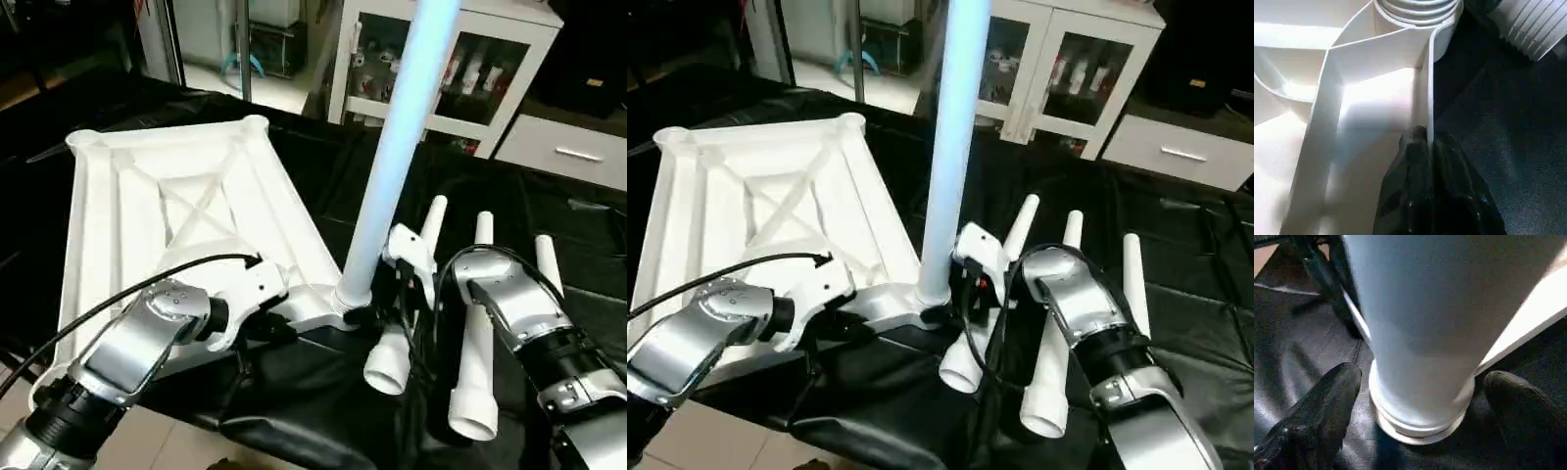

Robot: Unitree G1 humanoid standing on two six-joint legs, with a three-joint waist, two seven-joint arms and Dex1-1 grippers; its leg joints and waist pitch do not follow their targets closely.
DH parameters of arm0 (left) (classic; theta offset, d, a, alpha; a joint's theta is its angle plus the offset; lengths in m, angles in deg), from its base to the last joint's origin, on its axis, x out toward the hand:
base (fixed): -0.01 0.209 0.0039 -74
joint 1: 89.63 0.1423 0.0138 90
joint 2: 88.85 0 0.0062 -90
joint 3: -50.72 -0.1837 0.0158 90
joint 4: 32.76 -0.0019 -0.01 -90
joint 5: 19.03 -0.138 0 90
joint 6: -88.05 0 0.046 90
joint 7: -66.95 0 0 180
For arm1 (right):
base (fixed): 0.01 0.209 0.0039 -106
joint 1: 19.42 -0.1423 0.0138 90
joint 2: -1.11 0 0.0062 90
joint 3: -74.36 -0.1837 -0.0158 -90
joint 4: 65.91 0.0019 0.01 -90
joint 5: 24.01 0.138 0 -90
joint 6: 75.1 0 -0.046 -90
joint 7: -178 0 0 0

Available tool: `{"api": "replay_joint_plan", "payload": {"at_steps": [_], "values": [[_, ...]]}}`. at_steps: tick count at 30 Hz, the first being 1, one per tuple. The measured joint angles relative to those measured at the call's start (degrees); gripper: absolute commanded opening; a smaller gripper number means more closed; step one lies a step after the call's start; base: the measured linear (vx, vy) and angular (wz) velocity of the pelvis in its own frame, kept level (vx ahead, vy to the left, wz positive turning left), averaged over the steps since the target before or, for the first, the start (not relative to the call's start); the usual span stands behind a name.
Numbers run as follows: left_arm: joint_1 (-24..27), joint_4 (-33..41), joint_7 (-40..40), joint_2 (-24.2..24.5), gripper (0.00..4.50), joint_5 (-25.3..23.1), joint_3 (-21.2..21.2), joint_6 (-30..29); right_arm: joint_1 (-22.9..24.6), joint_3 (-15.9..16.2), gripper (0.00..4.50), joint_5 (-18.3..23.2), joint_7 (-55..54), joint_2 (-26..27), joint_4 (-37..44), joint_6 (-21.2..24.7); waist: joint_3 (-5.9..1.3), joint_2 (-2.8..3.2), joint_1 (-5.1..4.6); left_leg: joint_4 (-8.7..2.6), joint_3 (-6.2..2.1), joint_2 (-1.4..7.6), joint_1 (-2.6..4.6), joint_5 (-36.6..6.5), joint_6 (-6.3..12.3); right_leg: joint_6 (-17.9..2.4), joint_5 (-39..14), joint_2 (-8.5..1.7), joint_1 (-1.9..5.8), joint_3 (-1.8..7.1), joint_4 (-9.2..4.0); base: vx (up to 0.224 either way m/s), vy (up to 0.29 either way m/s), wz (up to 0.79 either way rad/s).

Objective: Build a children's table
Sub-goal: Rotate leg to tighten

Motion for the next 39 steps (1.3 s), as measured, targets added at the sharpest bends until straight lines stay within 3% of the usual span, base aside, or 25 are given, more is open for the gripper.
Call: {"api": "replay_joint_plan", "payload": {"at_steps": [6,25,36,39], "values": [[0.00,0.11,0.23,0.41,0.00,0.02,0.02,-0.02,-0.01,-0.18,4.42,-0.27,-1.40,0.73,-0.31,-0.14,0.00,0.00,-0.24,0.00,0.00,0.00,-0.02,0.01,-0.01,0.00,0.00,0.00,0.00,0.00,0.02,0.000,0.000,0.00],[0.10,0.20,0.23,0.43,0.00,0.03,0.13,-0.39,0.11,-0.12,2.81,-0.01,-0.53,0.99,-0.30,0.28,-0.02,-0.03,-0.44,0.01,0.00,0.00,-0.02,0.01,-0.01,0.00,0.00,0.00,0.00,0.00,0.04,0.000,0.000,0.00],[0.23,0.26,-0.17,0.34,0.00,-0.08,0.53,-0.92,0.22,-0.57,2.70,-0.20,-2.61,2.56,-1.01,0.14,-0.10,-0.18,-1.00,0.01,-0.01,0.00,0.02,0.02,-0.04,-0.04,0.02,0.01,0.04,0.00,0.08,0.000,0.000,0.00],[-0.11,-1.79,-2.75,-2.00,0.00,-0.76,1.77,-0.97,0.20,-2.43,2.69,-0.33,-7.75,5.34,-2.96,0.10,-0.13,-0.26,-1.33,0.02,-0.01,0.00,0.09,0.04,-0.06,0.02,0.00,0.01,0.10,0.00,0.06,0.000,0.000,0.00]]}}
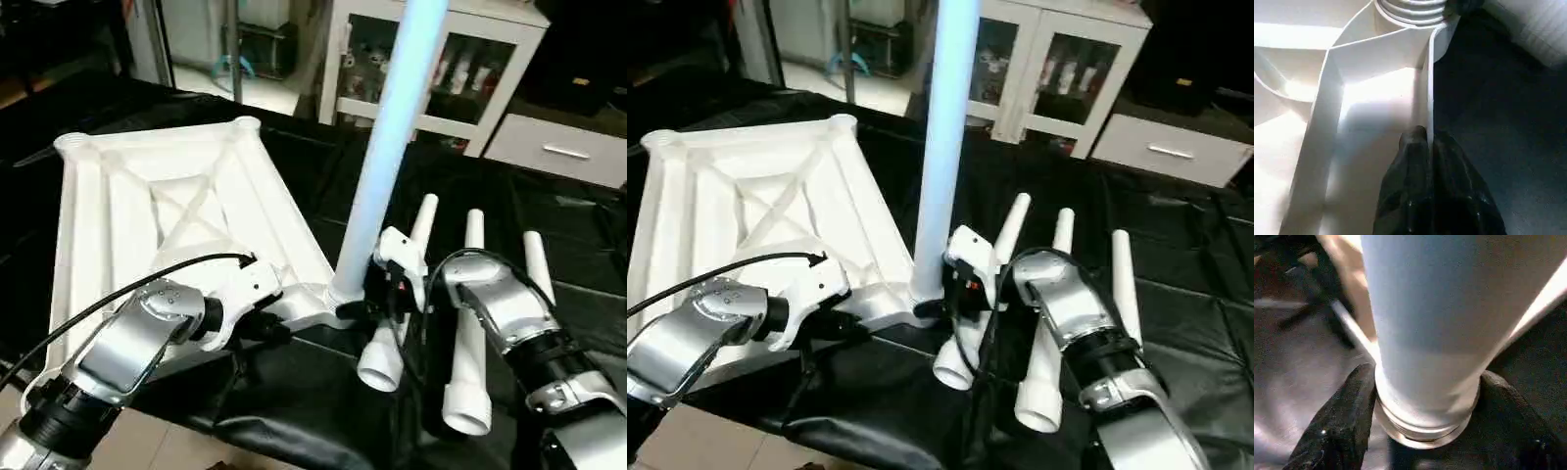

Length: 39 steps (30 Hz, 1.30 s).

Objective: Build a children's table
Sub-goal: Rotate leg to tighten

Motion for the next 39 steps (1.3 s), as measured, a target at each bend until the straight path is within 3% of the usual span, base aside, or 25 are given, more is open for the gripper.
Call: {"api": "replay_joint_plan", "payload": {"at_steps": [4,10,14,18,24,25,28,32,39], "values": [[-1.82,-4.37,-4.47,-4.05,0.00,-0.57,1.26,-0.01,-0.20,-2.32,2.68,-0.67,-9.54,3.84,-2.54,0.12,-0.01,-0.03,-0.36,-0.01,-0.04,0.00,0.06,0.03,-0.06,0.12,-0.05,0.03,-0.01,-0.01,0.02,0.000,0.000,0.00],[-6.89,-12.75,-15.31,-12.80,0.00,-2.63,4.01,-2.43,-3.75,-7.79,2.68,-1.81,-32.07,13.35,-9.33,0.99,-0.01,-0.01,-0.89,-0.04,-0.08,0.00,0.00,0.09,-0.16,0.07,0.02,0.04,-0.11,-0.01,0.09,0.000,0.000,0.00],[-11.18,-19.55,-23.16,-19.27,0.00,-4.19,5.02,-2.24,-7.11,-12.77,2.67,-1.57,-50.37,20.17,-16.74,-2.67,-0.01,0.16,-0.71,-0.05,-0.08,-0.02,-0.03,0.09,-0.17,0.08,0.01,0.03,-0.17,-0.01,0.00,0.000,0.000,0.00],[-11.97,-20.77,-25.32,-21.05,0.00,-4.49,5.25,-2.17,-7.79,-14.42,2.67,-1.59,-55.94,22.38,-18.99,-5.22,-0.07,0.24,-0.19,-0.15,-0.03,-0.04,-0.07,0.06,-0.12,0.04,0.02,0.01,-0.12,0.01,-0.08,0.000,0.000,0.00],[-11.44,-19.87,-25.44,-21.07,0.00,-4.89,5.50,-2.19,-7.71,-16.11,2.67,-0.68,-53.28,22.47,-19.80,-7.27,-0.06,0.24,0.03,-0.27,0.01,-0.04,-0.10,0.05,-0.09,0.08,-0.02,0.01,-0.17,0.01,-0.09,0.000,0.000,0.00],[-11.34,-19.66,-25.40,-21.00,0.00,-4.88,5.52,-2.19,-7.55,-16.11,3.23,-0.65,-53.09,22.43,-19.90,-7.94,-0.05,0.26,0.03,-0.28,0.02,-0.04,-0.11,0.05,-0.09,0.08,-0.02,0.01,-0.19,0.02,-0.09,0.000,0.000,0.00],[-10.86,-18.69,-24.66,-19.60,0.00,-4.82,5.55,-2.13,-7.18,-15.89,3.47,-0.05,-48.30,21.53,-19.48,-8.75,-0.04,0.27,-0.36,-0.29,0.05,-0.02,-0.17,0.05,-0.09,0.07,-0.02,0.02,-0.29,0.02,-0.06,0.000,0.000,0.00],[-8.78,-15.64,-21.87,-17.15,0.00,-4.12,5.98,-2.05,-6.75,-14.15,3.83,0.86,-38.86,17.55,-16.33,-6.58,0.03,0.37,-0.76,-0.33,0.05,-0.01,-0.16,0.05,-0.09,0.05,-0.04,0.03,-0.32,0.02,-0.06,0.000,0.000,0.00],[-4.21,-8.25,-11.49,-9.94,0.00,-1.99,3.35,-0.94,-3.98,-7.47,4.25,1.33,-15.49,5.24,-6.72,-1.51,0.08,0.44,0.30,-0.33,0.05,-0.01,-0.12,0.02,-0.03,0.03,-0.09,0.03,-0.22,0.01,-0.14,0.000,0.000,0.00]]}}
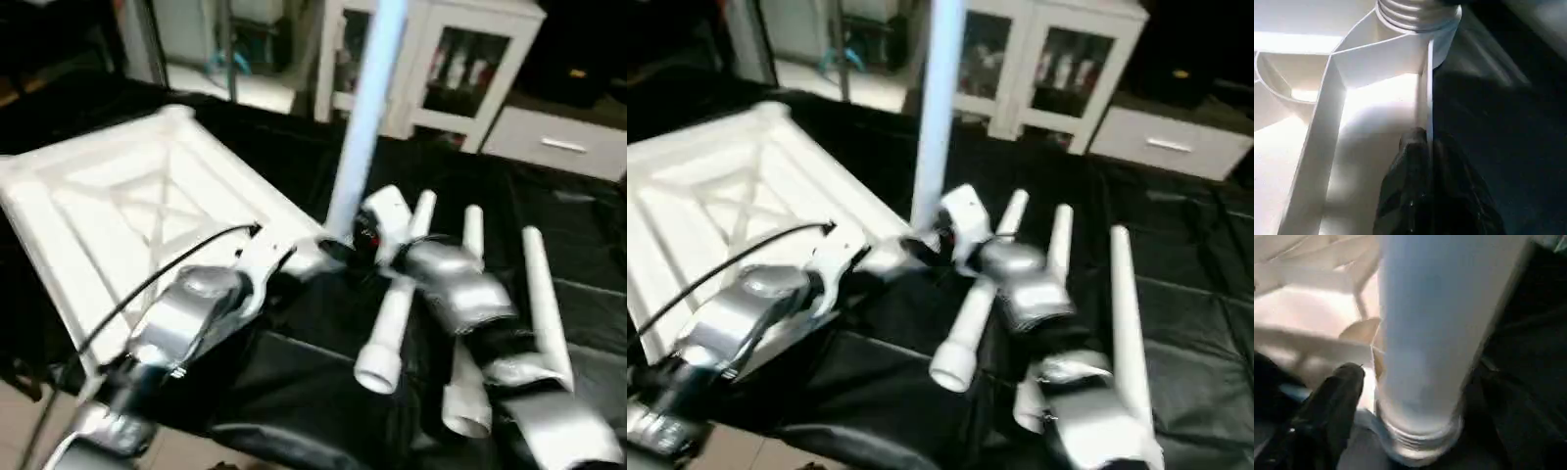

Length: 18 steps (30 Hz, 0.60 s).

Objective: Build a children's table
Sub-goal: Rotate leg to tighten

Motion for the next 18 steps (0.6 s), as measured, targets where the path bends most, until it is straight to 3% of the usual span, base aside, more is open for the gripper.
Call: {"api": "replay_joint_plan", "payload": {"at_steps": [7,18], "values": [[2.96,4.26,8.22,5.73,0.00,2.37,-1.21,1.68,2.48,4.58,4.25,0.43,15.35,-7.52,6.36,0.90,0.03,0.02,0.34,0.12,-0.02,0.00,0.00,0.00,0.02,-0.02,0.01,-0.02,0.04,-0.01,0.01,0.000,0.000,0.00],[4.53,7.39,13.83,9.59,0.00,3.94,-2.55,2.23,4.28,8.68,4.25,0.47,22.04,-8.93,9.68,3.16,0.03,-0.03,0.77,0.18,-0.04,0.01,0.01,0.00,0.02,-0.03,0.02,-0.02,0.10,-0.02,0.05,0.000,0.000,0.00]]}}
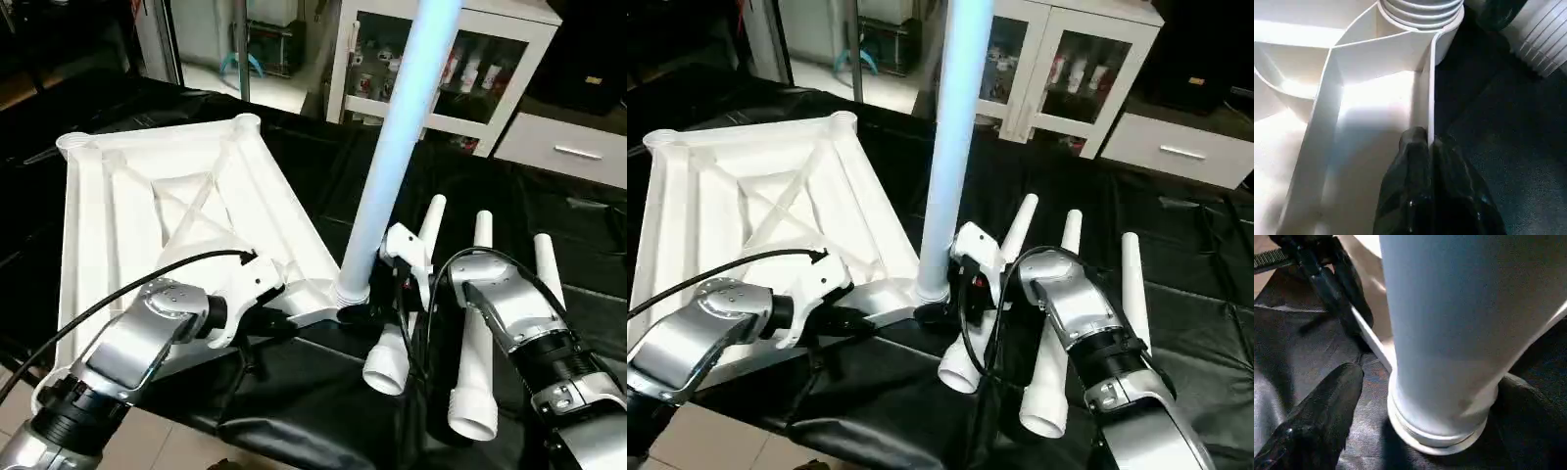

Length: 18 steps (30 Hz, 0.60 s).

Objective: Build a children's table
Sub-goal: Rotate leg to tighten

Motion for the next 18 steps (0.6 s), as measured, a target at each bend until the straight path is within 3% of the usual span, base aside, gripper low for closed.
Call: {"api": "replay_joint_plan", "payload": {"at_steps": [6,18], "values": [[0.04,0.12,0.11,0.30,0.00,0.00,0.00,-0.02,-0.07,0.25,4.25,-1.10,-0.09,0.08,-0.53,-0.75,-0.01,-0.02,-0.06,0.00,0.00,0.00,0.00,0.00,0.00,0.00,0.00,0.00,-0.01,0.00,0.01,0.000,0.000,0.00],[0.31,0.57,0.52,0.58,0.00,0.01,0.01,-0.08,-0.14,0.24,3.04,-1.51,-0.82,0.22,-0.97,-0.84,-0.01,-0.06,0.03,0.00,0.00,0.00,0.00,0.00,0.00,0.00,0.00,0.00,-0.01,0.00,0.02,0.000,0.000,0.00]]}}
